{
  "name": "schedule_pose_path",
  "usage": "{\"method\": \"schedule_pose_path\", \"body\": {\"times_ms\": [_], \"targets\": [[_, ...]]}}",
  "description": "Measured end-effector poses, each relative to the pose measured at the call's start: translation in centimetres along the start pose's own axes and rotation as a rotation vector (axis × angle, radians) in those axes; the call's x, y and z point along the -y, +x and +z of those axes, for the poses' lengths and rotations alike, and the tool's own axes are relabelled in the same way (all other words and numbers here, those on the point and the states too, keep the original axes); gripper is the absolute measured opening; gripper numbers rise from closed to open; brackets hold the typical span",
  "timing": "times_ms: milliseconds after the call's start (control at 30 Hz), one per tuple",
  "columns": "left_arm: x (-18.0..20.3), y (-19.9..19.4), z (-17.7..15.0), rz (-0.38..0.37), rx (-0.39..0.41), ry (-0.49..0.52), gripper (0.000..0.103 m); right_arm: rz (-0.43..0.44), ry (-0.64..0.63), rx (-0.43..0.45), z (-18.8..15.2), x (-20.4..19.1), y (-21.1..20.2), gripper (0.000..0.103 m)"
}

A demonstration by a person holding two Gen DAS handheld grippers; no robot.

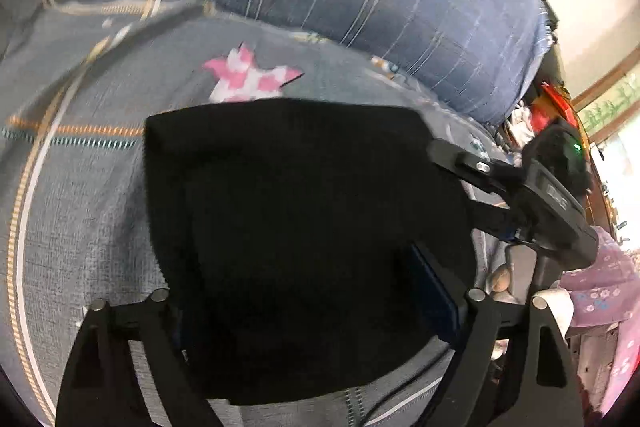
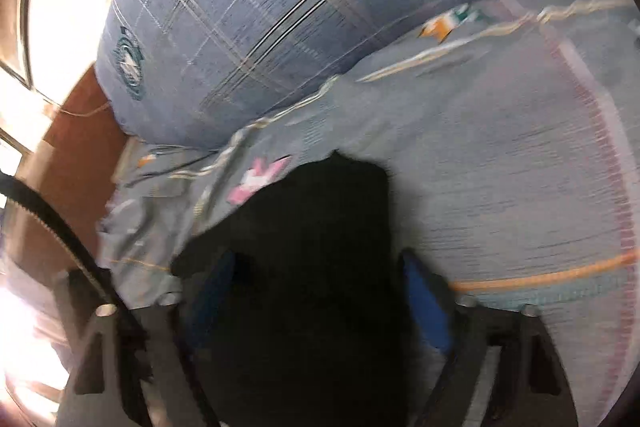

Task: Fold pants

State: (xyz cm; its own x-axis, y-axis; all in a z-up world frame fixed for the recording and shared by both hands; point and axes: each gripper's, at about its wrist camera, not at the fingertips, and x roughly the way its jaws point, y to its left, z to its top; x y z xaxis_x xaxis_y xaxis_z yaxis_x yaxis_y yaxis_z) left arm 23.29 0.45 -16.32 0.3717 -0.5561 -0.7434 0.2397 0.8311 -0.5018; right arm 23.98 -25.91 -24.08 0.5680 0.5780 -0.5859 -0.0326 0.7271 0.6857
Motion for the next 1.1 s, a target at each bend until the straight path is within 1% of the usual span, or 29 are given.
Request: {"method": "schedule_pose_path", "body": {"times_ms": [33, 100, 167, 233, 267, 367, 433, 533, 600, 633, 667, 733, 767, 800, 867, 900, 933, 967, 1000, 1033, 1100], "targets": [[0.4, -0.6, -0.1, -0.005, 0.015, 0.007, 0.076, 0.000, 0.008, 0.006, 0.0, -0.3, -0.1, 0.079], [0.8, -1.9, -0.2, -0.025, 0.041, 0.007, 0.065, 0.036, 0.014, 0.019, -0.2, -0.9, -1.0, 0.064], [0.8, -2.9, 0.0, -0.050, 0.049, -0.009, 0.063, 0.086, 0.023, 0.032, -0.1, -1.5, -2.1, 0.059], [1.1, -3.5, 1.0, -0.073, 0.057, -0.020, 0.063, 0.119, 0.027, 0.049, 0.1, -2.4, -3.1, 0.058], [1.4, -3.5, 1.7, -0.070, 0.062, -0.020, 0.063, 0.120, 0.018, 0.066, 0.4, -3.0, -3.6, 0.058], [2.0, -2.9, 3.9, -0.052, 0.068, -0.006, 0.063, 0.094, -0.027, 0.103, 1.7, -4.4, -4.4, 0.058], [2.2, -1.8, 5.2, -0.026, 0.065, 0.005, 0.063, 0.074, -0.029, 0.117, 2.8, -4.5, -4.2, 0.058], [1.1, 0.5, 6.7, 0.002, 0.030, -0.029, 0.063, 0.024, -0.021, 0.128, 3.9, -3.7, -3.4, 0.058], [0.0, 2.4, 7.2, 0.050, -0.006, -0.054, 0.063, -0.017, 0.000, 0.118, 4.3, -2.4, -2.2, 0.061], [-0.5, 3.1, 7.3, 0.081, -0.027, -0.064, 0.063, -0.050, 0.012, 0.109, 4.3, -1.7, -1.5, 0.062], [-0.8, 3.4, 7.2, 0.094, -0.044, -0.075, 0.063, -0.104, 0.020, 0.107, 4.1, -1.0, -1.0, 0.065], [-1.0, 2.5, 6.5, 0.075, -0.048, -0.086, 0.063, -0.184, -0.003, 0.132, 3.7, -0.4, -0.9, 0.070], [-0.6, 1.6, 6.2, 0.087, -0.035, -0.069, 0.063, -0.217, -0.037, 0.152, 3.4, -0.5, -1.2, 0.074], [-0.1, 0.6, 5.9, 0.109, -0.017, -0.036, 0.063, -0.253, -0.077, 0.170, 3.2, -0.9, -1.6, 0.075], [1.0, -1.7, 5.4, 0.156, 0.040, 0.030, 0.063, -0.344, -0.176, 0.212, 2.9, -2.5, -2.7, 0.075], [1.4, -3.2, 5.3, 0.170, 0.087, 0.050, 0.063, -0.391, -0.227, 0.244, 2.9, -3.5, -3.3, 0.075], [1.6, -3.8, 5.4, 0.168, 0.110, 0.054, 0.063, -0.408, -0.260, 0.278, 2.9, -4.4, -4.0, 0.075], [1.9, -4.4, 5.6, 0.157, 0.135, 0.053, 0.064, -0.386, -0.275, 0.309, 3.0, -5.3, -4.9, 0.075], [1.9, -4.7, 6.0, 0.139, 0.149, 0.047, 0.064, -0.332, -0.272, 0.317, 3.1, -5.9, -5.4, 0.075], [1.9, -4.4, 6.6, 0.120, 0.150, 0.041, 0.064, -0.228, -0.247, 0.298, 3.5, -6.3, -5.7, 0.075], [1.8, -3.0, 7.4, 0.083, 0.125, 0.012, 0.064, -0.094, -0.191, 0.230, 4.1, -6.2, -4.9, 0.075]]}}
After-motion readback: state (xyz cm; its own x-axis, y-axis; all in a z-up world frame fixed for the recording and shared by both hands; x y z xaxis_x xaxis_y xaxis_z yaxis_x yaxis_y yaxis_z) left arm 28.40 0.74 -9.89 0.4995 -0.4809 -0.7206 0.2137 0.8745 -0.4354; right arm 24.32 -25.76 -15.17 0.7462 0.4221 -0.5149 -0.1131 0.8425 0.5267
